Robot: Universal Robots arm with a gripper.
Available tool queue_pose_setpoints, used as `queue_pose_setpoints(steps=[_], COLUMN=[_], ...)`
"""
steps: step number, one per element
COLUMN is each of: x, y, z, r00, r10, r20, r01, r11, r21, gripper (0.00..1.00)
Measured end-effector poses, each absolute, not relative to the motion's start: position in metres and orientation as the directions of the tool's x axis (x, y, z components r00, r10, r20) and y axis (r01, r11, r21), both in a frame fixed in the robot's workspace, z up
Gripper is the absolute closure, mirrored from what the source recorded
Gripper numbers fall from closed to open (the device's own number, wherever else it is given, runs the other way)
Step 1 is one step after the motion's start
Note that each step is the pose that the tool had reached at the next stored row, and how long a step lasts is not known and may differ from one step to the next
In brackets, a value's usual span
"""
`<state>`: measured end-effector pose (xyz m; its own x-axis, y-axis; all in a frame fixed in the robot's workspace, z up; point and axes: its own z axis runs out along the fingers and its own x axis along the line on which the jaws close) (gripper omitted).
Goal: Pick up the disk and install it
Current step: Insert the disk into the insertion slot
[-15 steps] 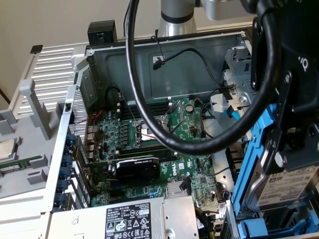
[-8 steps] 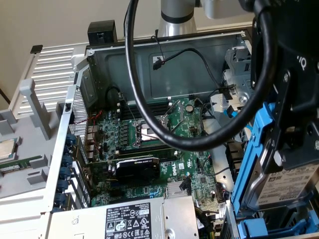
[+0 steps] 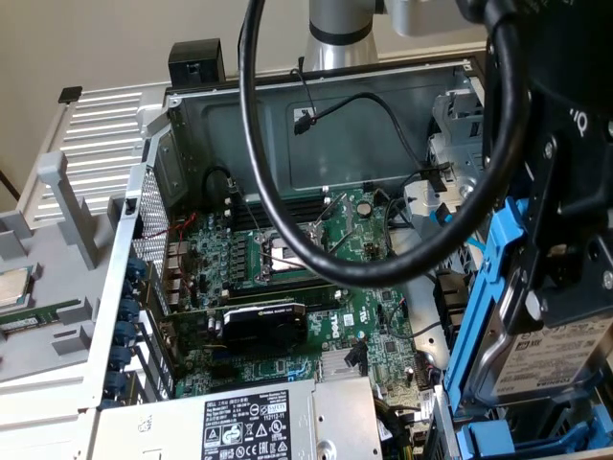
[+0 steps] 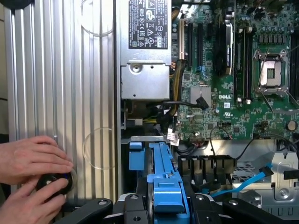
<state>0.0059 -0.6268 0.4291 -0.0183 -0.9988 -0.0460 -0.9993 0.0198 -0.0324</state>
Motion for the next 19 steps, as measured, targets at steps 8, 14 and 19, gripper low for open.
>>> queue_pose_setpoints(steps=[8, 14, 19], x=[0.0059, 0.0059, 0.0059], y=[-0.6268, -0.6264, -0.6264], z=[0.4288, 0.4270, 0.4260], r00=[-0.034, -0.035, -0.035], r10=[-0.998, -0.998, -0.998], r20=[-0.046, -0.046, -0.046], r01=[-0.999, -0.999, -0.999], r11=[0.035, 0.037, 0.037], r21=[-0.032, -0.032, -0.032], gripper=[0.63, 0.63, 0.63])
